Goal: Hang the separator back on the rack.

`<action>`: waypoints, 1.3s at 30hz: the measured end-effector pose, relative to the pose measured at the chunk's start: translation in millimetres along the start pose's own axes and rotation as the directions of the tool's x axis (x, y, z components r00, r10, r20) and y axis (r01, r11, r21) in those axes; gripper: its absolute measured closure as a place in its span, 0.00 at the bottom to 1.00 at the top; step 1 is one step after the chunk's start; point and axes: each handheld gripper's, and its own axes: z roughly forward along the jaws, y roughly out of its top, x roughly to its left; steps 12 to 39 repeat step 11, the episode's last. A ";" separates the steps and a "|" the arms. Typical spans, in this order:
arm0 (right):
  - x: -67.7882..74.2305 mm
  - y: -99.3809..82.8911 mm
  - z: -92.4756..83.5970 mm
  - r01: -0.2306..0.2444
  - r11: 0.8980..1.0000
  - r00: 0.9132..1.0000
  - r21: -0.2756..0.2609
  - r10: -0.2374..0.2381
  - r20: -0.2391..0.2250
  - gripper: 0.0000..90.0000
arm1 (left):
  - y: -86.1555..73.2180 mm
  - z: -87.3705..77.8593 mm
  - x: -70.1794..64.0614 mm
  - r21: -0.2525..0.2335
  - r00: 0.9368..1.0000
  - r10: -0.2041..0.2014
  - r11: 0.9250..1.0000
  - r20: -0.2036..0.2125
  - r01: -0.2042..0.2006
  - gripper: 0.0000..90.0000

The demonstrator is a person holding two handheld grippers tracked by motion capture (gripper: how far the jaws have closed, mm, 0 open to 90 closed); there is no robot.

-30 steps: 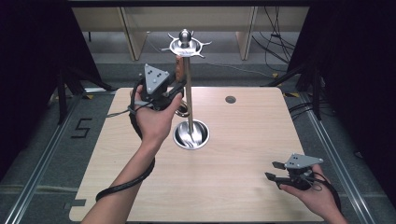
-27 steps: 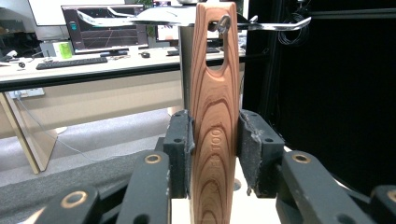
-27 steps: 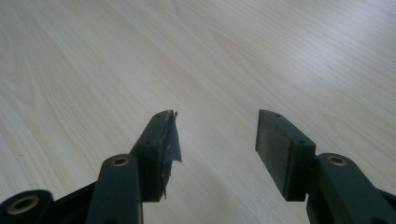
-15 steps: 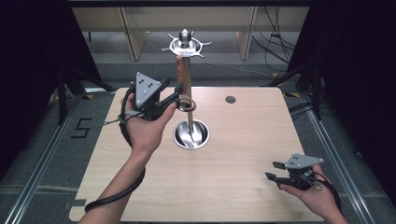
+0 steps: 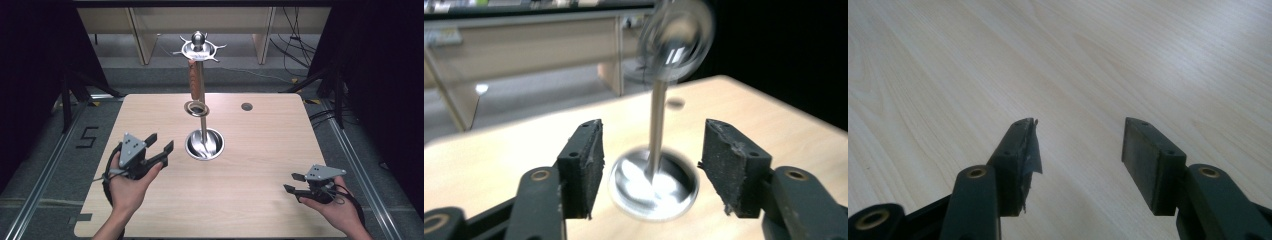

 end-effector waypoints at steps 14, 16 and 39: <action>-0.4 1.1 2.4 0.035 0.999 0.999 0.000 -0.035 -0.008 0.53 | -69.5 -6.0 9.8 0.194 0.998 -0.061 0.979 0.026 0.054 0.46; -0.4 1.1 2.4 0.035 0.999 0.999 0.000 -0.035 -0.008 0.53 | -69.5 -6.0 9.8 0.194 0.998 -0.061 0.979 0.026 0.054 0.46; -0.4 1.1 2.4 0.035 0.999 0.999 0.000 -0.035 -0.008 0.53 | -69.5 -6.0 9.8 0.194 0.998 -0.061 0.979 0.026 0.054 0.46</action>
